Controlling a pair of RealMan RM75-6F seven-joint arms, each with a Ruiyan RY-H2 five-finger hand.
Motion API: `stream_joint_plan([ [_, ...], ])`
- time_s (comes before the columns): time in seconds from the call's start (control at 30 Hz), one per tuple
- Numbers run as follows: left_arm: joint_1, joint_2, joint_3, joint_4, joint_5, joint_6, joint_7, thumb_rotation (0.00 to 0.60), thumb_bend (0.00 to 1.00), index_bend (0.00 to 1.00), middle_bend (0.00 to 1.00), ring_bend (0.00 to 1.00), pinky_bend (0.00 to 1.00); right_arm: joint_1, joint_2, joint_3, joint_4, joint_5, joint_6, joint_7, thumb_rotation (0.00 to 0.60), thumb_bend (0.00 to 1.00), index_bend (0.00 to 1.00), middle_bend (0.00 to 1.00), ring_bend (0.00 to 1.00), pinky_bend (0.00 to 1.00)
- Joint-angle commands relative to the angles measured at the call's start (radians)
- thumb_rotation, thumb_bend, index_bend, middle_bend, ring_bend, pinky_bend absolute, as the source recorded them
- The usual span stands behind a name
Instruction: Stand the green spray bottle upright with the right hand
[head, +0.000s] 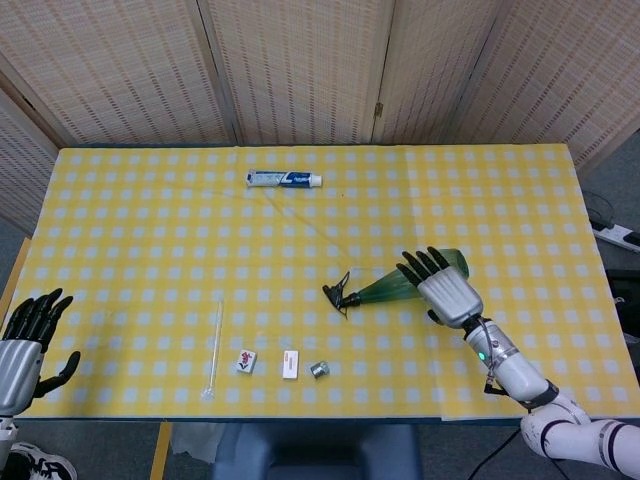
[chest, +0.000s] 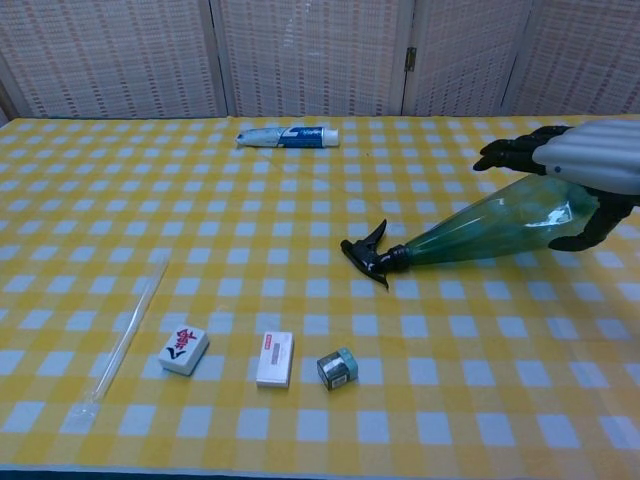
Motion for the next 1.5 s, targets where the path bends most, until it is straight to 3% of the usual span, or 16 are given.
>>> stream_joint_plan([
  [0.03,0.004,0.005,-0.002,0.002,-0.001,0.007,-0.011,0.600,0.44,0.00,0.06,0.01,0.00,0.091,-0.082,0.017,0.060,0.122,-0.076,-0.115,0.600,0.29,0.00,0.00,0.03,0.00],
  [0.27,0.012,0.008,-0.016,0.010,-0.028,0.017,-0.026,0.600,0.44,0.00,0.06,0.01,0.00,0.158,-0.164,-0.009,0.135,0.238,-0.091,-0.190,0.600,0.30,0.00,0.03,0.05,0.00],
  [0.4,0.014,0.014,-0.017,0.011,-0.026,0.021,-0.044,0.600,0.44,0.00,0.06,0.01,0.00,0.179,-0.198,-0.026,0.171,0.261,-0.075,-0.204,0.600,0.29,0.02,0.12,0.10,0.00],
  [0.57,0.015,0.014,-0.017,0.016,-0.019,0.027,-0.058,0.600,0.44,0.00,0.06,0.01,0.00,0.185,-0.231,-0.034,0.205,0.236,-0.024,-0.185,0.600,0.29,0.29,0.35,0.28,0.02],
  [0.7,0.016,0.015,-0.018,0.018,-0.019,0.027,-0.065,0.600,0.44,0.00,0.06,0.01,0.00,0.169,-0.257,-0.029,0.233,0.125,0.073,-0.093,0.600,0.30,0.48,0.50,0.43,0.20],
  [0.87,0.014,0.016,-0.018,0.018,-0.022,0.019,-0.062,0.600,0.44,0.00,0.06,0.01,0.00,0.144,-0.265,-0.019,0.266,-0.021,0.196,0.110,0.600,0.29,0.62,0.62,0.56,0.37],
  [1.03,0.012,0.015,-0.019,0.016,-0.024,0.015,-0.057,0.600,0.44,0.00,0.06,0.02,0.00,0.093,-0.259,0.023,0.236,-0.095,0.336,0.422,0.600,0.30,0.63,0.63,0.58,0.43],
  [1.33,0.007,0.011,-0.021,0.018,-0.030,0.003,-0.049,0.600,0.44,0.00,0.06,0.01,0.00,0.002,-0.296,0.125,0.219,0.002,0.394,0.972,0.600,0.30,0.64,0.66,0.61,0.43],
  [1.5,0.007,0.009,-0.021,0.019,-0.031,0.001,-0.045,0.600,0.44,0.00,0.06,0.01,0.00,-0.047,-0.321,0.114,0.250,-0.009,0.396,1.215,0.600,0.29,0.64,0.66,0.61,0.43],
])
